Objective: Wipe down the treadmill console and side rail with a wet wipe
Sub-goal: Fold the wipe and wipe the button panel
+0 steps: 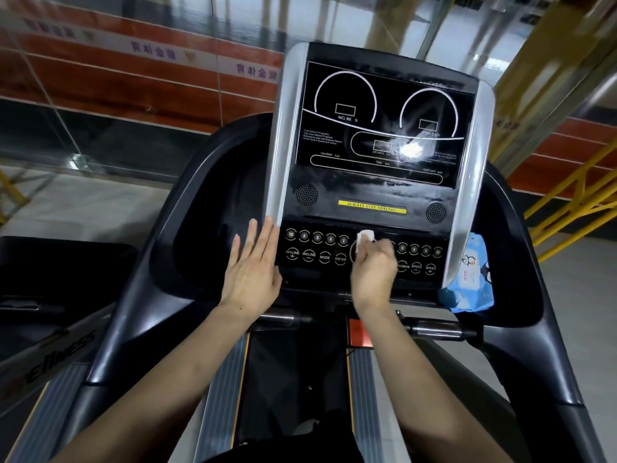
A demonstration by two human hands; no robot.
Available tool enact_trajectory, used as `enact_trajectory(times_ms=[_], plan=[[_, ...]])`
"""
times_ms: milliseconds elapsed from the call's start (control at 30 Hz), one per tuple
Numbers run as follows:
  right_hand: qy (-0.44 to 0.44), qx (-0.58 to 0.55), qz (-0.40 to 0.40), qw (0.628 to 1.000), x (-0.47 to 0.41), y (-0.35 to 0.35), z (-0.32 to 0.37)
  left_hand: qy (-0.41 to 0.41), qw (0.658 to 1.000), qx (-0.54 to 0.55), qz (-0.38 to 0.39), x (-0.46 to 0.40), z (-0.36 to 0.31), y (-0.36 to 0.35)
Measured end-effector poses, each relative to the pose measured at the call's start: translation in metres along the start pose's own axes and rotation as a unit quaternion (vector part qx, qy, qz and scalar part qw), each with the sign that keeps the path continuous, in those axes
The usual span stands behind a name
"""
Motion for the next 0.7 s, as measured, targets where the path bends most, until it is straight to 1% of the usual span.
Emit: enact_trajectory(times_ms=[100,167,200,267,300,333,400,433,467,533,667,700], plan=[[0.125,0.003,0.064,0.99,0.02,-0.034,0.062,0.015,1.0,-0.011,0.003,-0.001,0.007,0.003],[0.185,0.02,0.079,0.979,0.03,-0.05,0.094,0.02,0.999,-0.03,0.024,-0.001,0.012,0.003],[0.203,0.029,0.078,0.976,0.03,-0.051,0.102,0.024,0.998,-0.037,0.033,0.0,0.014,0.004],[0.231,0.051,0.082,0.968,0.022,-0.048,0.089,0.024,0.998,-0.043,0.045,0.004,0.017,0.005],[0.23,0.057,0.059,0.97,0.015,-0.04,0.071,0.022,0.998,-0.041,0.05,0.004,0.018,0.006],[0.194,0.045,0.03,0.98,0.008,-0.029,0.048,0.019,0.998,-0.039,0.055,0.004,0.019,0.007],[0.072,-0.001,0.004,0.997,-0.004,-0.01,0.009,0.015,0.998,-0.039,0.053,0.002,0.021,0.009],[0.047,0.006,0.006,0.999,-0.005,-0.004,0.002,0.014,0.998,-0.041,0.051,0.001,0.021,0.01],[0.044,0.008,0.007,0.999,-0.005,-0.005,0.0,0.013,0.998,-0.041,0.051,0.001,0.021,0.01],[0.068,0.023,0.011,0.997,0.0,-0.013,0.014,0.015,0.997,-0.037,0.06,0.002,0.02,0.01],[0.187,0.016,0.037,0.981,0.033,-0.054,0.09,0.02,0.997,-0.038,0.068,0.002,0.02,0.013],[0.216,0.028,0.045,0.975,0.04,-0.061,0.107,0.022,0.996,-0.043,0.076,0.001,0.02,0.014]])
Point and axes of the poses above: each hand's wrist, its own x-axis away from the middle knuckle, its own y-axis out of the back of the hand, z = x × y, the point moved 4 cm from there along -x, towards the middle knuckle, and after that the axes turned 5 degrees about -z, right-handed, at the moved point
